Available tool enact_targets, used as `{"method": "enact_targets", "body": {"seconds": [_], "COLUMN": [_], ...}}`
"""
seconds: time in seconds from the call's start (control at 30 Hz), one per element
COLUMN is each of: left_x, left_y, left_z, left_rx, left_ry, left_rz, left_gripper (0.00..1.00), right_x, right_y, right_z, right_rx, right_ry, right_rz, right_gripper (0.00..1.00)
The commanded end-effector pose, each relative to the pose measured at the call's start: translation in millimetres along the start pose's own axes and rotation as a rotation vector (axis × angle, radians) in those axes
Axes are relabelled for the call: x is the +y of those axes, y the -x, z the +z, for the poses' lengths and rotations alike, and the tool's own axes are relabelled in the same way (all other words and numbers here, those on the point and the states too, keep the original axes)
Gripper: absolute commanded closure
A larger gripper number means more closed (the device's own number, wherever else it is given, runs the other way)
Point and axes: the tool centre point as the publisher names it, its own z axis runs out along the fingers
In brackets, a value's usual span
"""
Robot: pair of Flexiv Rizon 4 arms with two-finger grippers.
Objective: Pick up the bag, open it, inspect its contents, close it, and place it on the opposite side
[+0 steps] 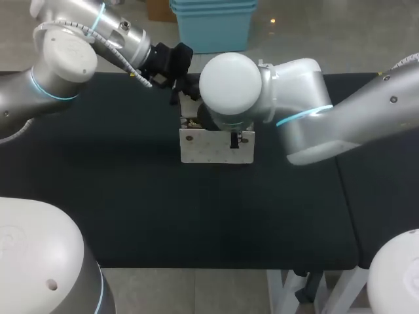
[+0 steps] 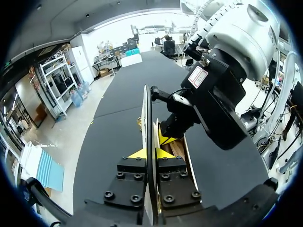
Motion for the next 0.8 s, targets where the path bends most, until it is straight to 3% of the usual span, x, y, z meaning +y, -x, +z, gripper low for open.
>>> {"method": "enact_targets", "body": {"seconds": [0.03, 0.43, 0.63, 0.8], "left_x": [1, 5, 5, 5], "left_y": [1.1, 3.3, 3.3, 3.1], "left_z": [0, 4, 4, 5], "left_rx": [0.007, 0.010, 0.009, 0.023], "left_ry": [-0.007, 0.004, 0.000, -0.022], "left_rz": [0.002, 0.003, 0.010, -0.002], "left_gripper": [1.00, 1.00, 1.00, 1.00], "right_x": [8.3, 3.0, -8.2, -7.0], "right_y": [7.8, -6.7, -18.7, -24.8], "right_z": [9, 6, 13, 16], "right_rx": [0.034, 0.134, 0.180, 0.201], "right_ry": [0.003, -0.034, -0.041, -0.032], "right_rz": [-0.014, -0.081, -0.053, -0.040], "right_gripper": [1.00, 1.00, 1.00, 1.00]}}
